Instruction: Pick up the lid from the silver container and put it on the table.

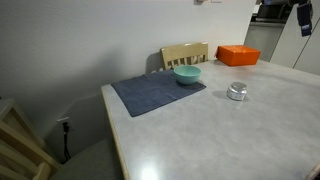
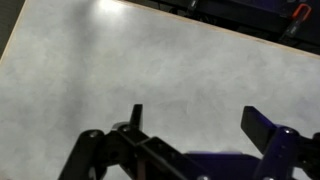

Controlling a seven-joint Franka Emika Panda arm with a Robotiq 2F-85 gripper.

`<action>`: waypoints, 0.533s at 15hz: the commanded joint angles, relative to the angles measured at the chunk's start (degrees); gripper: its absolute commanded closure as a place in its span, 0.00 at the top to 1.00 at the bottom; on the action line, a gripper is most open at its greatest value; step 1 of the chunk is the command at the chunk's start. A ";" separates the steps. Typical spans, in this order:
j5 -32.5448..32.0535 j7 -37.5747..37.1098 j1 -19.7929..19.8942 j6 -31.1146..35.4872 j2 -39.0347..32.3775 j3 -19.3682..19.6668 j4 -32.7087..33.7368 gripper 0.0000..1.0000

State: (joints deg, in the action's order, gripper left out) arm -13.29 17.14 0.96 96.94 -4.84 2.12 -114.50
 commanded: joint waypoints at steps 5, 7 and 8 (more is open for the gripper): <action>4.68 4.32 0.47 13.62 -0.44 -1.10 -1.66 1.00; 8.86 6.03 0.43 21.05 -0.68 -1.48 -3.01 1.00; 11.23 7.70 0.49 24.71 -0.88 -1.70 -3.81 1.00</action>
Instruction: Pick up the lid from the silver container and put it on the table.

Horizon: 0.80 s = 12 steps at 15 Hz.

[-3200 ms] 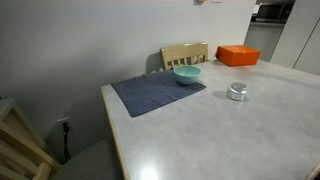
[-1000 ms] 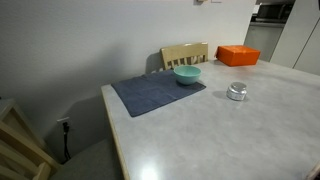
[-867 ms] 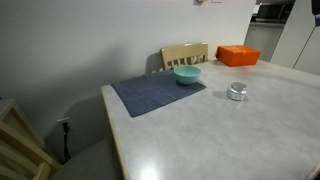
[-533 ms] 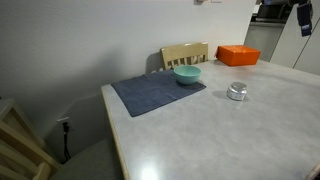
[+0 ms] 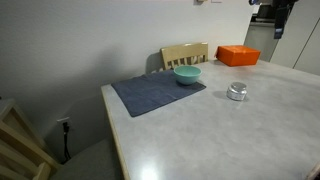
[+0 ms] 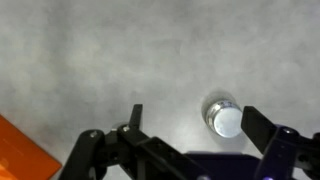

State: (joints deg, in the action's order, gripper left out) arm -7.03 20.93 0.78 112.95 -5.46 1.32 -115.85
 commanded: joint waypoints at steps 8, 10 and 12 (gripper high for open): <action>14.12 10.65 0.33 11.32 -8.20 -3.93 -2.84 1.00; 13.32 10.07 0.17 10.83 -10.80 -4.82 -2.13 1.00; 12.36 9.52 -0.10 10.62 -13.27 -5.65 -1.24 1.00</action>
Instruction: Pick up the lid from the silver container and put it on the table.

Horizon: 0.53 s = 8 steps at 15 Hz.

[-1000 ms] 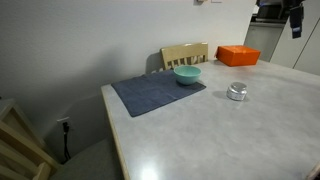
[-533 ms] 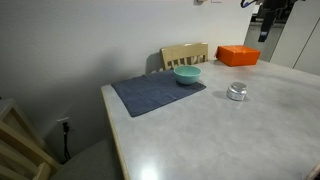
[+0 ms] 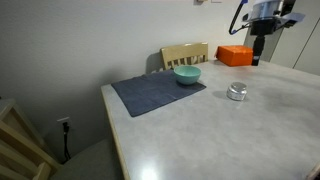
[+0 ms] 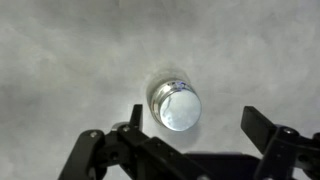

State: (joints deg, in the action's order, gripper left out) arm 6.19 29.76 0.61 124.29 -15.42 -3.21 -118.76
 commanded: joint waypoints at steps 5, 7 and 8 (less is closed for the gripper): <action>-3.68 -0.45 -0.71 1.70 -8.04 -2.47 3.31 1.00; -6.10 -2.16 -1.47 7.34 -9.51 -2.18 2.80 1.00; -8.07 -3.31 -1.98 10.51 -9.93 -1.87 2.28 1.00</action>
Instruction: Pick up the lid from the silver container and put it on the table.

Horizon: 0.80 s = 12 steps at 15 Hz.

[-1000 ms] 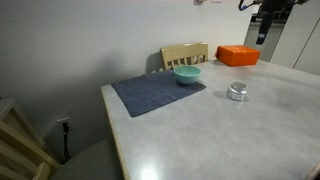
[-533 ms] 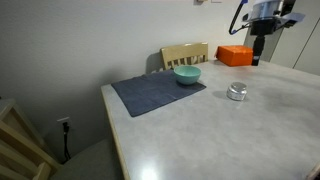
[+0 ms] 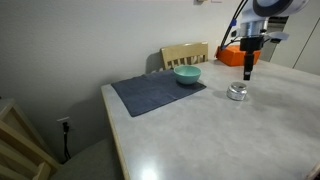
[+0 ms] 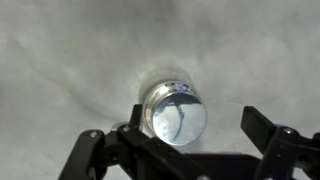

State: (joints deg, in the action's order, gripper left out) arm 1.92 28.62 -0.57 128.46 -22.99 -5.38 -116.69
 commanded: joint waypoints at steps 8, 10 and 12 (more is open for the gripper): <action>-7.84 -6.07 -0.24 16.12 -4.93 -0.51 -0.05 1.00; -7.84 -6.14 -0.24 16.34 -4.92 -0.51 -0.05 1.00; -7.79 -7.14 -0.52 16.84 -4.82 -0.34 -0.50 1.00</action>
State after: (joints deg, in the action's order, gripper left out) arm -5.48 22.79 -1.36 144.98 -27.87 -5.36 -116.86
